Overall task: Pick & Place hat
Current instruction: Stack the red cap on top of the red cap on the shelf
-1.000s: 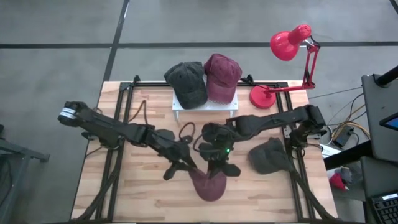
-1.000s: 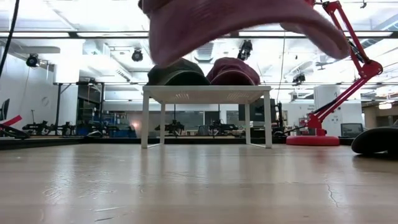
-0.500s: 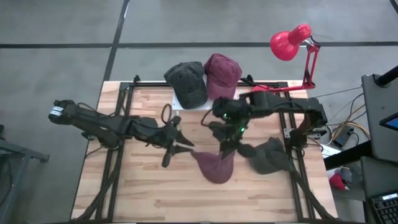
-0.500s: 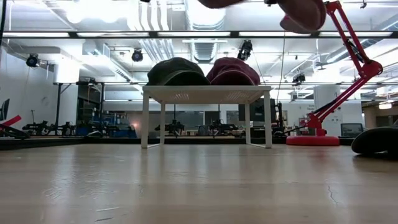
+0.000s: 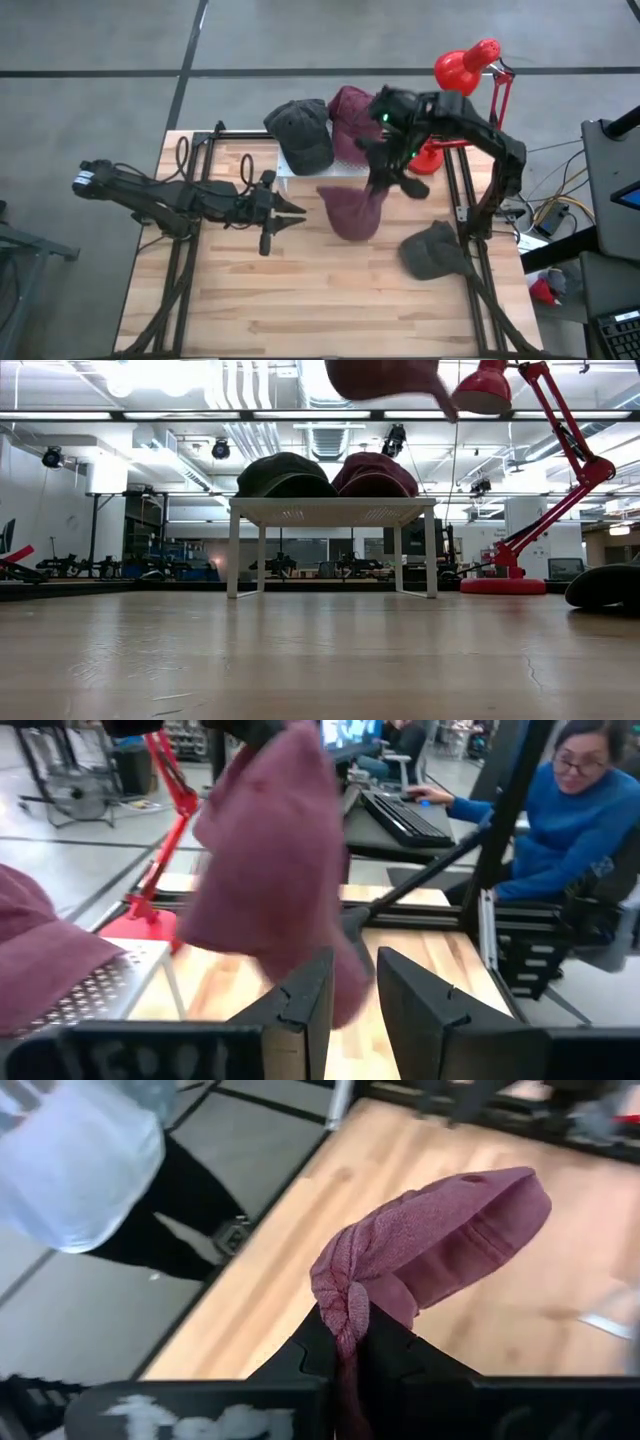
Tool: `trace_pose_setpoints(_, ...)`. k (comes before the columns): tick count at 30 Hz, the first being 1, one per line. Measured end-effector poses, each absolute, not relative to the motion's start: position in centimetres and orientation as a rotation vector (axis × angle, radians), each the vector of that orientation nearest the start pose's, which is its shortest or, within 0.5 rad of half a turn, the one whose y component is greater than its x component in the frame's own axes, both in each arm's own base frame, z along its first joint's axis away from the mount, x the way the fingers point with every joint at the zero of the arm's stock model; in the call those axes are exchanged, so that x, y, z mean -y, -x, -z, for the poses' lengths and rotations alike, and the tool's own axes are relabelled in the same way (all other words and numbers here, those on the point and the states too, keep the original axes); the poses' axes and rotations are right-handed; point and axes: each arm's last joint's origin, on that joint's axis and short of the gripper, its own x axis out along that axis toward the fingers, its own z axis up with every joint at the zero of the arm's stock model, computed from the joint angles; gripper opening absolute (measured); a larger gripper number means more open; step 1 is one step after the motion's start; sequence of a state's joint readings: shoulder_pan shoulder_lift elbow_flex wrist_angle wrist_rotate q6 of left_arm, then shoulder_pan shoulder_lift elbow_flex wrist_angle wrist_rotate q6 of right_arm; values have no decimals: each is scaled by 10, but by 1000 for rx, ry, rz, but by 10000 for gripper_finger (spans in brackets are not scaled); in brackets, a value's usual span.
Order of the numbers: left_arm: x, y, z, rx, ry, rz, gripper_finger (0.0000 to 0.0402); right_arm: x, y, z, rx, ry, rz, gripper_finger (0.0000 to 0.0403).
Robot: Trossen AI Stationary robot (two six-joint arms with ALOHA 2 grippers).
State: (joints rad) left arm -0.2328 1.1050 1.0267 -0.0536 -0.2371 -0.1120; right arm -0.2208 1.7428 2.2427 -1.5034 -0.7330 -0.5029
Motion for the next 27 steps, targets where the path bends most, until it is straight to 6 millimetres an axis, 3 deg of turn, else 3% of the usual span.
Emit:
trace_pose_setpoints(10, 41, -225, -380, -68, 28, -93, 97, 110, -274, -463, -701, 46, -511, 13)
trace_pose_setpoints(18, 22, -214, -387, -51, 6, -164, 97, 155, -264, -461, -655, 76, -386, 13)
trace_pose_setpoints(27, 4, -210, -385, -91, -2, -246, 97, 192, -259, -446, -691, 32, -312, 13)
